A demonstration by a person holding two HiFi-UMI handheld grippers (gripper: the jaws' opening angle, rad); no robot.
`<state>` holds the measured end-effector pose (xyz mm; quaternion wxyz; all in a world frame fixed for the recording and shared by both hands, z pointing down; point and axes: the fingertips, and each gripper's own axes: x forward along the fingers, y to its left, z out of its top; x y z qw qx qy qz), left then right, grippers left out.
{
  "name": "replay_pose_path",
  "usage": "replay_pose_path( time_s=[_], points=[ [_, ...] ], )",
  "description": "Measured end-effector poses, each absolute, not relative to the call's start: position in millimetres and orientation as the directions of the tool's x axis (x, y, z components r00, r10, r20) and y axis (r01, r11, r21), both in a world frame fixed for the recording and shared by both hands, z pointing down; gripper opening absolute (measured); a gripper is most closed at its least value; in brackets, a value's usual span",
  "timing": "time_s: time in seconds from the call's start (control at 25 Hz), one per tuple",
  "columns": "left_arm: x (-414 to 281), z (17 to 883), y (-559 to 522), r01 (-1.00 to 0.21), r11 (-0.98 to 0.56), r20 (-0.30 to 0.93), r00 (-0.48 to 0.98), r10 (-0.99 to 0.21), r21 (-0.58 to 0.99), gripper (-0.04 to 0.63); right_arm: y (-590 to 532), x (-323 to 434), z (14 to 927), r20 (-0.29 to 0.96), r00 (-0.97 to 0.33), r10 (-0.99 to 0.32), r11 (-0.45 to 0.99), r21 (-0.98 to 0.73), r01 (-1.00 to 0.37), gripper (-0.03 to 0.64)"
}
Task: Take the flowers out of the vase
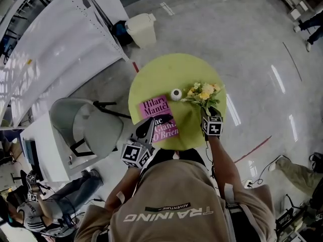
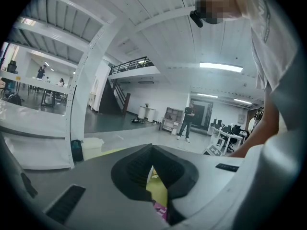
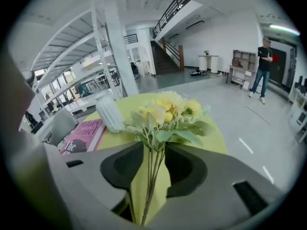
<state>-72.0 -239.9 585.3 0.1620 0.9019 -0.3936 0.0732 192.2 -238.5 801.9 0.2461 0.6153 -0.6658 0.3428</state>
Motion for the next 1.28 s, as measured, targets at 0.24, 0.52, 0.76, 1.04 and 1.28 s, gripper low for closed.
replay_pose_path(
  time_s=[0.24, 0.52, 0.76, 1.04, 1.28],
  points=[
    [-72, 581, -233, -0.723, -0.648, 0.248, 0.691, -0.679, 0.240, 0.006, -235, 163, 748, 0.599, -0.239, -0.764, 0.125, -0.226, -0.966, 0.006],
    [-74, 569, -232, -0.727, -0.650, 0.208, 0.686, -0.697, 0.223, 0.006, -225, 119, 667, 0.443, -0.417, -0.794, 0.320, -0.279, -0.906, 0.005],
    [-76, 554, -228, -0.728, -0.660, 0.181, 0.685, -0.705, 0.184, 0.006, -220, 103, 602, 0.357, -0.485, -0.798, 0.433, -0.221, -0.874, 0.005],
    [-72, 513, -228, -0.722, -0.684, 0.145, 0.691, -0.708, 0.100, 0.006, -220, 96, 529, 0.248, -0.490, -0.836, 0.474, -0.126, -0.872, 0.005],
    [-76, 467, -236, -0.734, -0.677, 0.093, 0.679, -0.729, 0.050, 0.006, -227, 80, 463, 0.130, -0.518, -0.846, 0.510, -0.089, -0.856, 0.003]
  ],
)
